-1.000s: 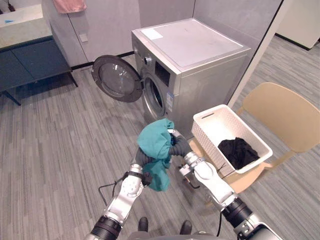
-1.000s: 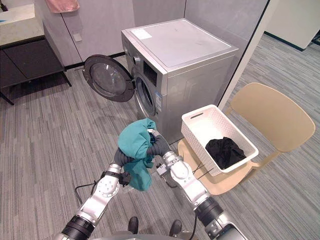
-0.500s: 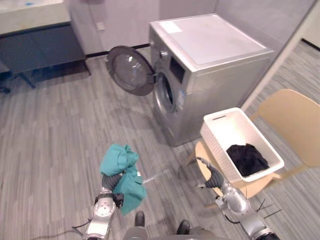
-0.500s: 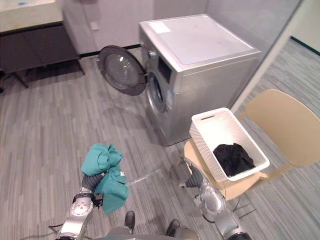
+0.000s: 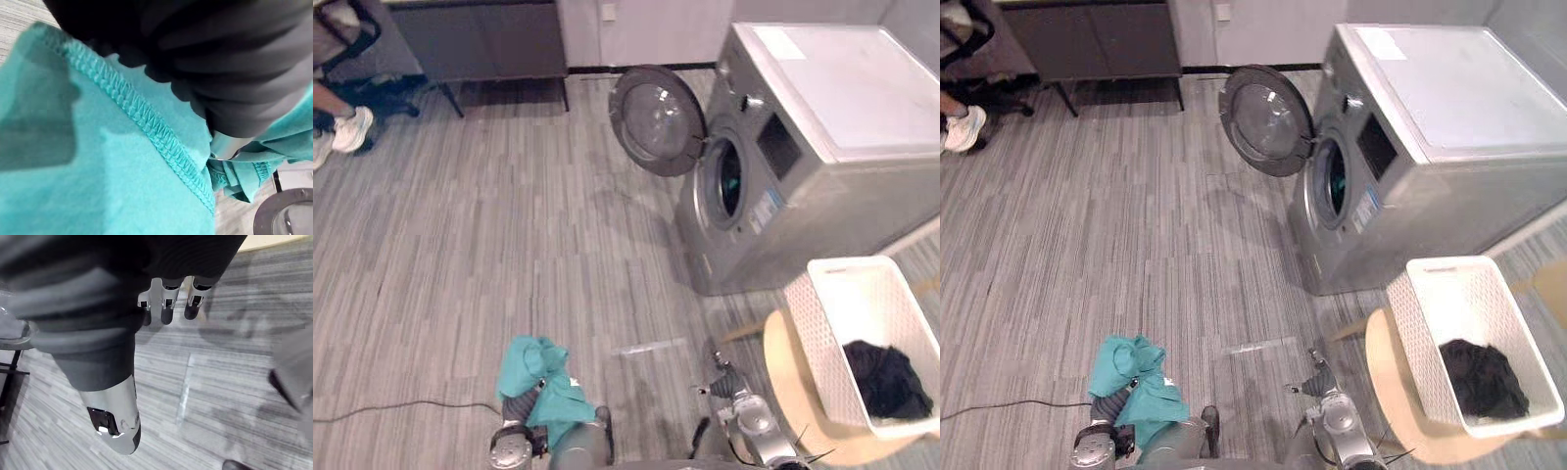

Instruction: Pick up the laundry basket with both hands and put the clothes into the washing machine.

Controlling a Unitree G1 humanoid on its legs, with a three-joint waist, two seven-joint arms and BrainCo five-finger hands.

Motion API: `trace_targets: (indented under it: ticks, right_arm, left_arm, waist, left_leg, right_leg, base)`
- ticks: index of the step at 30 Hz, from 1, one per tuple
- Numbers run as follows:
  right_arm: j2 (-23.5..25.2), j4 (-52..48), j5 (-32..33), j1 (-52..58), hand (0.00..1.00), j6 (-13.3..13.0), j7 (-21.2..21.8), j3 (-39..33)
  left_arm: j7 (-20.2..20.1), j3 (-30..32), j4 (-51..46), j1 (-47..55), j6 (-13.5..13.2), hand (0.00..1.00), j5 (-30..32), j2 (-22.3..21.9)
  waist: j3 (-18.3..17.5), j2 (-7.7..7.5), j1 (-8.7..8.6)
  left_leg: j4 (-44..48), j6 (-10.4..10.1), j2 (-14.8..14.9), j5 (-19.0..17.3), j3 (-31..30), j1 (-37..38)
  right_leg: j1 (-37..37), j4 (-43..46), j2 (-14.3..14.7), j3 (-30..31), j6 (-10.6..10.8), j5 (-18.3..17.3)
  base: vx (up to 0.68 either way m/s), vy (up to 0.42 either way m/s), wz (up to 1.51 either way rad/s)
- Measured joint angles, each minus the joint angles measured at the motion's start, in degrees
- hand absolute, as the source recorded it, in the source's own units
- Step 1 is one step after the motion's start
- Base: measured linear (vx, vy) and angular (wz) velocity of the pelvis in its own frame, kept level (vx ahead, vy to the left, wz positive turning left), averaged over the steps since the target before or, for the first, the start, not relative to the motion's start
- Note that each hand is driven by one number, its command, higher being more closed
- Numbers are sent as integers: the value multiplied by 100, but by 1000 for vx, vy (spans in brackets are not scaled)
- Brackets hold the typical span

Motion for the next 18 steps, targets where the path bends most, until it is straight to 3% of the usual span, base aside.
trace_targets:
  ticks: [3,4,5,6,7,8,10,11,12,14,16,18]
  right_arm:
    - [35,8,95,31,0,-3,-22,-181]
    - [-22,39,158,34,0,13,-40,-238]
    - [-28,32,171,46,0,13,-47,-253]
    - [-39,27,189,88,0,14,-76,-288]
    - [-69,-22,190,190,0,15,-89,-299]
    - [-74,-95,189,253,0,16,-89,-310]
    - [-43,-451,186,296,0,15,-80,-333]
    - [-8,-677,186,305,0,10,-85,-300]
    - [20,-791,189,301,0,1,-98,-259]
    - [156,-999,190,283,0,-18,-183,-236]
    - [201,-1062,192,285,0,-18,-237,-277]
    - [199,-1066,189,296,0,1,-245,-338]
  left_arm:
    - [-14,-28,124,-210,0,100,-90,82]
    - [-19,-27,297,-470,-7,100,-91,25]
    - [-20,-27,322,-504,-9,100,-90,27]
    - [-46,-51,397,-552,-13,100,-77,27]
    - [-89,-115,401,-549,-20,100,-69,-65]
    - [-97,-167,395,-574,-30,100,-68,-88]
    - [-139,-193,285,-633,-45,100,-68,-262]
    - [-138,-176,197,-567,-38,100,-68,-410]
    - [-139,-162,110,-469,-39,100,-68,-481]
    - [-189,-211,-51,-360,-38,100,-67,-582]
    - [-251,-236,-227,-386,-45,100,-67,-603]
    - [-258,-247,-358,-391,-64,100,-53,-627]
  waist:
    - [98,-39,-149]
    - [212,-4,-268]
    - [223,-17,-290]
    - [237,-39,-318]
    - [122,24,-434]
    - [127,85,-449]
    - [199,257,-441]
    - [215,373,-413]
    - [223,378,-369]
    - [216,335,-222]
    - [206,224,-108]
    - [223,188,-64]
  left_leg:
    - [-238,43,-150,-96,-276,313]
    - [-476,31,-214,-143,-460,665]
    - [-563,-49,-255,-131,-520,775]
    - [-663,-213,-304,-212,-641,1022]
    - [-700,-447,-202,-355,-846,1323]
    - [-593,-561,-166,-397,-846,1337]
    - [1046,-982,88,-291,-378,756]
    - [2375,-1239,391,253,9,315]
    - [3117,-1197,653,689,221,95]
    - [4500,-639,1187,303,716,-496]
    - [4400,-464,1272,189,1031,-948]
    - [3479,-457,1286,71,1166,-1341]
  right_leg:
    - [-332,-1108,357,-42,137,68]
    - [-317,-2629,521,-225,161,515]
    - [-268,-3108,547,-231,124,698]
    - [-272,-3434,576,-139,-90,1093]
    - [-199,-3091,592,-181,-484,1446]
    - [-176,-2940,560,-291,-570,1488]
    - [32,-2527,624,-549,-771,955]
    - [408,-2576,839,-594,-862,736]
    - [709,-2668,959,-539,-919,596]
    - [1473,-2906,1234,-274,-1066,332]
    - [1909,-3248,1234,-45,-1040,274]
    - [2307,-3616,1206,120,-1039,275]
  base:
    - [363,-8,70]
    - [428,-61,77]
    - [573,-128,91]
    - [583,-177,90]
    - [634,-201,92]
    - [534,-162,85]
    - [641,-206,38]
    - [789,-261,-9]
    - [645,-175,-38]
    - [628,-128,-58]
    - [492,-46,-60]
    - [458,27,-59]
